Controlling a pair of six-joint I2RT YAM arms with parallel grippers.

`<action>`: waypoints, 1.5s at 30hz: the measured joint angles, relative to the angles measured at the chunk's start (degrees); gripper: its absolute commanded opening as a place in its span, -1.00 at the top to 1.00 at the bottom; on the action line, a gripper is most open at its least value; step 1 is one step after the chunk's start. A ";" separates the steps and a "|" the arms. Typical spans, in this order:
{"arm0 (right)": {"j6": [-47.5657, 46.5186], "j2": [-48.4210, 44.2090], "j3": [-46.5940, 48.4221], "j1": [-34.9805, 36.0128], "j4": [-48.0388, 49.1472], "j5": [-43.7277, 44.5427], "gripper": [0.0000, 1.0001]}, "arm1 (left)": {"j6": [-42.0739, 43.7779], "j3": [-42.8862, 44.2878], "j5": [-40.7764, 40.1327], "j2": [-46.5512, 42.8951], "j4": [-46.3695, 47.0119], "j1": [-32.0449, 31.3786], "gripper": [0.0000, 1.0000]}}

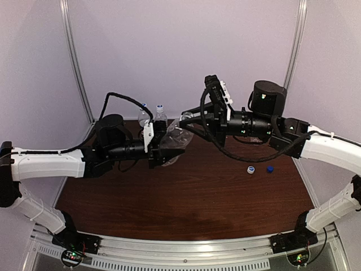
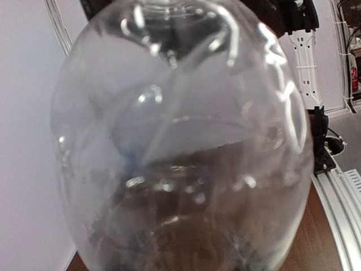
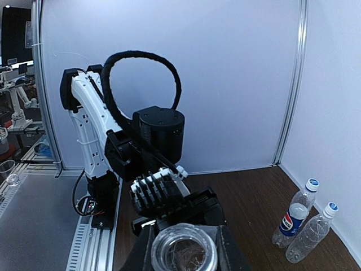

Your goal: Unscrew the bottle caps

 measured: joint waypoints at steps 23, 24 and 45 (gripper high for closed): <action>6.86 12.24 10.82 -30.91 -16.20 33.18 1.00 | 2.82 -1.88 -24.30 -7.93 -2.27 -0.02 -0.95; 7.80 14.67 10.82 -32.22 -15.80 33.18 1.00 | 2.86 -1.92 -24.57 -7.93 -2.67 -0.02 -0.95; 15.08 28.61 7.96 -40.04 -2.73 30.03 1.00 | 3.34 -2.03 -25.14 -7.87 -4.72 -0.02 -0.95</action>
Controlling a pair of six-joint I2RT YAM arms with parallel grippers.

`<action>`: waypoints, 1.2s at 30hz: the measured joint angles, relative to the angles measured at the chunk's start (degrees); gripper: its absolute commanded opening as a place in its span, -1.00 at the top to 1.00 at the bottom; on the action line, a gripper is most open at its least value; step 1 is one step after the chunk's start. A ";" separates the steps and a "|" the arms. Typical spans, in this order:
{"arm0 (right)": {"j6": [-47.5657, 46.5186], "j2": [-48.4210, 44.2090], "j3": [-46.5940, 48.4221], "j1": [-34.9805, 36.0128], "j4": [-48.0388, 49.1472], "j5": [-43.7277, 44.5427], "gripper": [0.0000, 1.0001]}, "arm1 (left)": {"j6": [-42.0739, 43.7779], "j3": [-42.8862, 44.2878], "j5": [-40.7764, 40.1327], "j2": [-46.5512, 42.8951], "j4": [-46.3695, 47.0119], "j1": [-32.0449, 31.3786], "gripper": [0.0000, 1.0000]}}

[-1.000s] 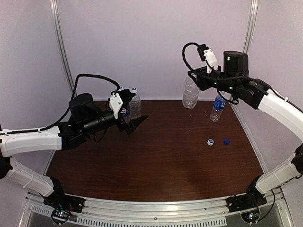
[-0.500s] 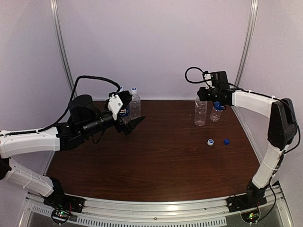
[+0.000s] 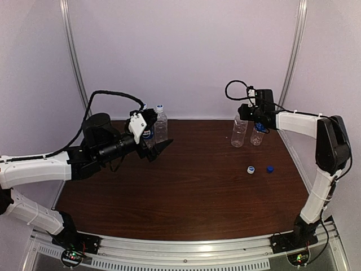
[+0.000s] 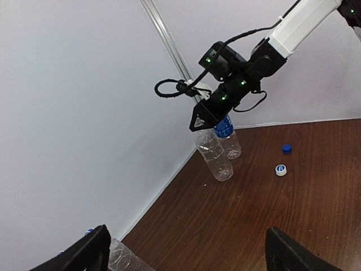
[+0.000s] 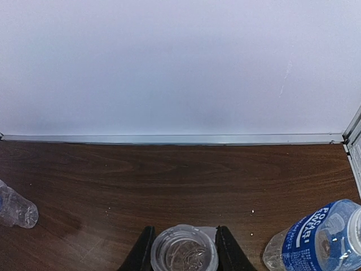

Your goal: Unscrew the bottle caps

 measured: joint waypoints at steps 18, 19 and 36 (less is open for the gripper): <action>0.96 1.29 -0.13 -0.81 -0.79 -0.26 -0.64 | 0.61 0.02 0.07 0.66 -0.96 0.00 -0.95; 1.05 1.29 -0.11 -0.81 -0.96 -0.28 -0.65 | 0.61 0.02 0.09 0.70 -1.01 0.00 -0.95; -3.15 -5.53 4.81 -0.42 -5.75 -2.71 -0.99 | -9.40 -5.11 -7.10 3.02 7.48 14.69 -0.95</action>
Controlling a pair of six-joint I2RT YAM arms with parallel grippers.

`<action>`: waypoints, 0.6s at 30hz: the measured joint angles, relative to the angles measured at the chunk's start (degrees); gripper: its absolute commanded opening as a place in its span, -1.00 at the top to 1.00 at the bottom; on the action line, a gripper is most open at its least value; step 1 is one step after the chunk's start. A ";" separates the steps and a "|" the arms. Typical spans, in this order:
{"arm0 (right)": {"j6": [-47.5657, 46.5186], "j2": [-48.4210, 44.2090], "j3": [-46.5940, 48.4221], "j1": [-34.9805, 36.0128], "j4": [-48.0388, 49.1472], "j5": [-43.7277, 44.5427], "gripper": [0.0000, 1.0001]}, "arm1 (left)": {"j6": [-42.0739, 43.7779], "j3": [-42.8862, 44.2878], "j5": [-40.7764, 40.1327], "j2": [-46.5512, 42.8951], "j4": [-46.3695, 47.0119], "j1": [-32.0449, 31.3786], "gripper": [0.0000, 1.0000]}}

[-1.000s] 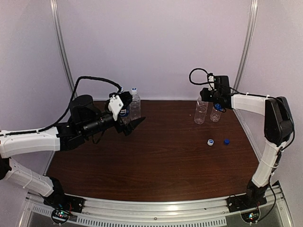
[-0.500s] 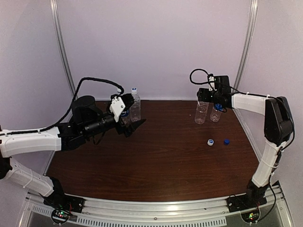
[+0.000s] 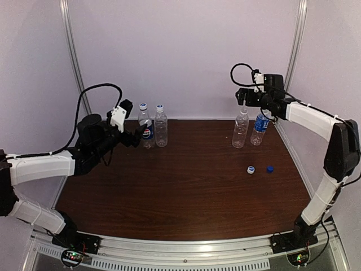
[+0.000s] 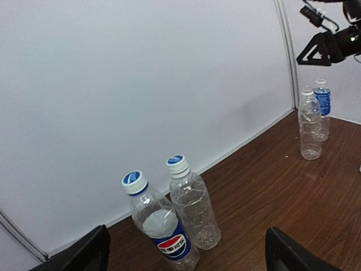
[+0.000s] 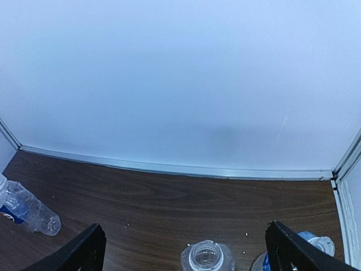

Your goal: Unscrew the bottle caps

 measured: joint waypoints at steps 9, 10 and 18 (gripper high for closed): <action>-1.88 -7.98 2.86 1.40 -0.74 -2.75 -0.99 | -7.65 -8.66 1.66 8.41 21.38 10.60 -0.95; -2.01 -8.66 2.86 1.68 -0.74 -2.82 -0.99 | -8.24 -9.57 2.89 10.45 24.48 11.93 -0.95; -3.89 -13.33 1.14 3.50 -1.18 -2.93 -0.99 | -9.29 -4.42 9.77 26.88 38.82 14.49 -0.95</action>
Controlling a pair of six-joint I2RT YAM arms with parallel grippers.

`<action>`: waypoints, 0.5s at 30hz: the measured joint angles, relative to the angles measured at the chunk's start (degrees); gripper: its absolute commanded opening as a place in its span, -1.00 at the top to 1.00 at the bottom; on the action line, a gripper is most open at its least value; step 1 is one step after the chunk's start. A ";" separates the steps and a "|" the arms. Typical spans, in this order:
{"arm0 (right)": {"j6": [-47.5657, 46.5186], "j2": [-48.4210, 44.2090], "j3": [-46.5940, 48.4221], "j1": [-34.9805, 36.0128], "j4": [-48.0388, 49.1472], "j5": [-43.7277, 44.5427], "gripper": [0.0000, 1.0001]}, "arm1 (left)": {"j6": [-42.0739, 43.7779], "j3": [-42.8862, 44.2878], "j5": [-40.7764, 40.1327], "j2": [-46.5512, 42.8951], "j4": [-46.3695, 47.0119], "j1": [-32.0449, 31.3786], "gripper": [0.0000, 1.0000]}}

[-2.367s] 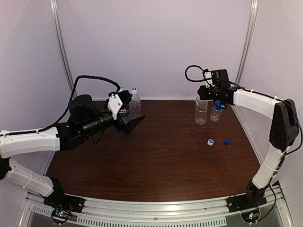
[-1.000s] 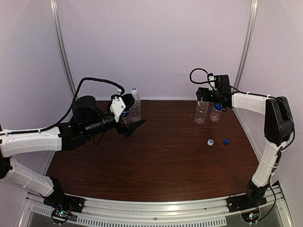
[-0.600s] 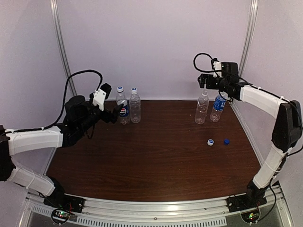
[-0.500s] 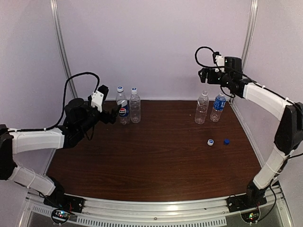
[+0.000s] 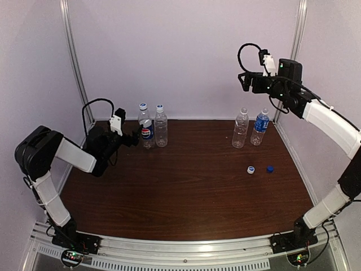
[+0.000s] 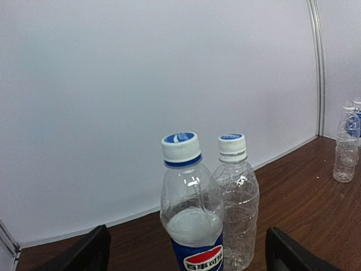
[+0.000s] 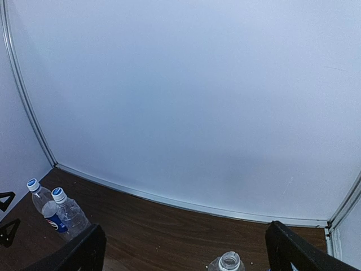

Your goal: Unscrew the bottle caps

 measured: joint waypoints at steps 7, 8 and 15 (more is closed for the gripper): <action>-1.07 -0.79 -1.88 0.11 -0.92 0.61 -0.99 | -0.79 7.67 2.64 6.47 4.13 0.02 -0.95; -1.14 -0.79 -2.10 0.11 -0.94 0.63 -0.99 | -0.94 8.70 2.95 7.21 4.13 0.00 -0.95; -1.95 -0.81 -2.45 0.13 -1.29 0.90 -0.99 | -2.84 15.52 3.06 12.24 1.73 0.17 -0.95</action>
